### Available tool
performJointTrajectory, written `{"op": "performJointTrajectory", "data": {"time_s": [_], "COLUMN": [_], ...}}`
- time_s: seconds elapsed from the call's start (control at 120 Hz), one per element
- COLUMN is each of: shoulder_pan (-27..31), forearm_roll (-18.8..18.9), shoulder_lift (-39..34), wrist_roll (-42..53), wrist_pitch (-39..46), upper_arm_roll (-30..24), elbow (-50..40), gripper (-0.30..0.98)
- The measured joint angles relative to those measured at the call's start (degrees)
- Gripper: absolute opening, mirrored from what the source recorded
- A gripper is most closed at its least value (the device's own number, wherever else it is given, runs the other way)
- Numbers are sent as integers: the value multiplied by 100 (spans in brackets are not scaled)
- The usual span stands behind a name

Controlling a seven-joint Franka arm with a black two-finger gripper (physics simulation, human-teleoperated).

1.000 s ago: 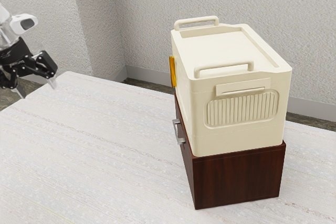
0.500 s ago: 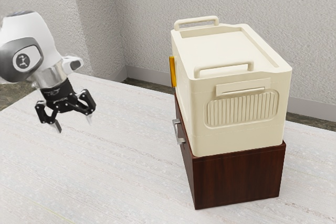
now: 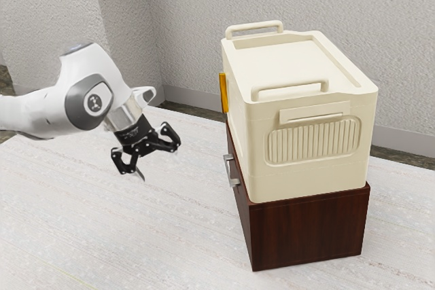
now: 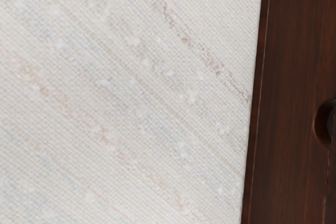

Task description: Pull the drawer handle with one arm to open the drawer

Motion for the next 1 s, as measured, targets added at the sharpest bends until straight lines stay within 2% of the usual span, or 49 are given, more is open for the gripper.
{"op": "performJointTrajectory", "data": {"time_s": [0.308,0.65,0.85,1.0], "shoulder_pan": [-153,-554,-1029,-1000], "forearm_roll": [-677,-759,-740,-748], "shoulder_lift": [741,947,1011,1007], "wrist_roll": [-111,-96,30,150], "wrist_pitch": [519,723,788,803], "upper_arm_roll": [-460,-420,-83,21], "elbow": [420,493,489,477], "gripper": [69,69,69,69]}}
